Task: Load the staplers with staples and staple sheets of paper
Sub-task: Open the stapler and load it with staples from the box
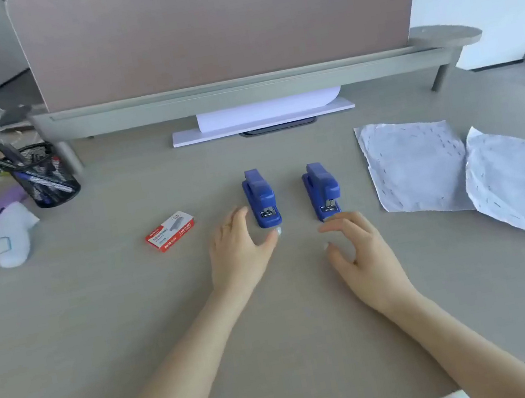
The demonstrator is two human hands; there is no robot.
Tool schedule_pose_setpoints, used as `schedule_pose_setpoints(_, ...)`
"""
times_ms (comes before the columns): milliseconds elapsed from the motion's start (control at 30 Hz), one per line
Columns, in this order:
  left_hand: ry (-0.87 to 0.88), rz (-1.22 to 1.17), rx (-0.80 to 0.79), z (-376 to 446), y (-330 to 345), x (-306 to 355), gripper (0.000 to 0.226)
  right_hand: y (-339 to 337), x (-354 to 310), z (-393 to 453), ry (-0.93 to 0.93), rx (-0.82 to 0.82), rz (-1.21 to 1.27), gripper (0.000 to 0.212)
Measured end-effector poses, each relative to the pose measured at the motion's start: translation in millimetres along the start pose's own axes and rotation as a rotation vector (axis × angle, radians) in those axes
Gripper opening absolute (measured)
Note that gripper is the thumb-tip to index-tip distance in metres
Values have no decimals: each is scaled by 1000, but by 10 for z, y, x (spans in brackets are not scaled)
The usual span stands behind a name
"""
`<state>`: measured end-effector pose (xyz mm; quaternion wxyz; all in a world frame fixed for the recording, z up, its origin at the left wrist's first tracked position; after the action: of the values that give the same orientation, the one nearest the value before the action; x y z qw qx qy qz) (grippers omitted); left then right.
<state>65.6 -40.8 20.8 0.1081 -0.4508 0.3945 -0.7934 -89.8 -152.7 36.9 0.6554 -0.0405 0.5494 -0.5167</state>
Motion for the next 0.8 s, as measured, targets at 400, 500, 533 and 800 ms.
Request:
schedule_pose_setpoints(400,37,-4,33,576,104,9,14,675,-243,1069,-74,-160,101,38)
schedule_pose_setpoints(500,-28,-114,-51,669,56,-244,10,885,-196,1244,-122,-248,130,42)
schedule_pose_setpoints(533,-55,-141,-60,683,0,-332,10,934,-179,1274,-149,-264,134,43)
schedule_pose_setpoints(800,-86,-202,-227,461,-245,-567,12,995,-167,1278,-270,-292,53,39)
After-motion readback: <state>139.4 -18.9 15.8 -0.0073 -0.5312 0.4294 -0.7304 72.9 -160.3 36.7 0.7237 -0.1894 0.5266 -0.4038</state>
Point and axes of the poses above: each hand's wrist, its own z-axis towards the middle knuckle, its own y-axis out of the palm, x = y × z, the point moved 8 cm from there along z, towards the middle knuckle, and after that the axes turned 2 degrees about y, right-handed, at the moved point
